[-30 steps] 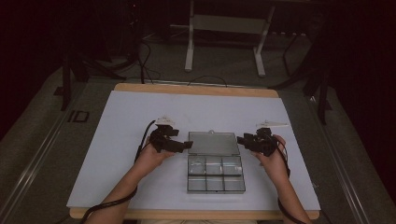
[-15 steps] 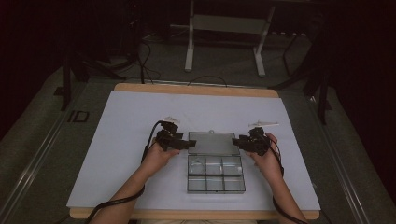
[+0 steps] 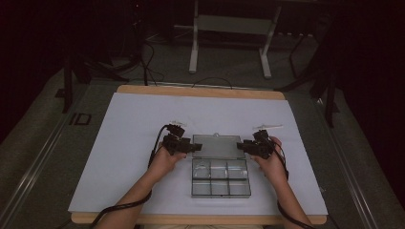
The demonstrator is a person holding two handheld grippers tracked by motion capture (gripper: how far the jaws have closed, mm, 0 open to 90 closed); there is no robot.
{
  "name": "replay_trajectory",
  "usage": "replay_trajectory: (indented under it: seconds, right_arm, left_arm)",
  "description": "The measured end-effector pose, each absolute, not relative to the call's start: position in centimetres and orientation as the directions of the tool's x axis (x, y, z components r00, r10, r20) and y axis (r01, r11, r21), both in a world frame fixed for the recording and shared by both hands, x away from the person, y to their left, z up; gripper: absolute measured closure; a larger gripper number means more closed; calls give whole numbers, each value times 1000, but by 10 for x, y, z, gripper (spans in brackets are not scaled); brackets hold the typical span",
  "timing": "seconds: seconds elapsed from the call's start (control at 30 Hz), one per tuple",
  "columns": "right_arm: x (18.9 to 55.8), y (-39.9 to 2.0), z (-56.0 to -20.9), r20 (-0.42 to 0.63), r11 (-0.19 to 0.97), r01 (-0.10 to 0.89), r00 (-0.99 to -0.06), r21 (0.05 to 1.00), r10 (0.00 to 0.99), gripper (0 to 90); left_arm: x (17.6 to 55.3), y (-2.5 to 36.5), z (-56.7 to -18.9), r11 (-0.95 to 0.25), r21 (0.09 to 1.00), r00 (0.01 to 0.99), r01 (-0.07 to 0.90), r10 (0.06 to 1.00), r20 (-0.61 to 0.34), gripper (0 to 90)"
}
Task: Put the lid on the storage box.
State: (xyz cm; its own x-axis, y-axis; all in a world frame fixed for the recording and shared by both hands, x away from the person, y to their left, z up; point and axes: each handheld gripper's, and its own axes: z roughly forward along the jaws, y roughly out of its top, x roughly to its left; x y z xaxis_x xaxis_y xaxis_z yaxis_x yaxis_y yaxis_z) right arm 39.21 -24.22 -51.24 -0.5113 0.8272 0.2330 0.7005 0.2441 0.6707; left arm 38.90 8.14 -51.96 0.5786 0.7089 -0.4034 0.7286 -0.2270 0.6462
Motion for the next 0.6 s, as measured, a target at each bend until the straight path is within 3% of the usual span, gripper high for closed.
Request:
replay_trajectory:
  seconds: [0.6]
  right_arm:
    - [399,-246,-517,360,139,795,-414,591,836,566]
  left_arm:
    - [392,80,-527,-225,595,554,771,698,-454,378]
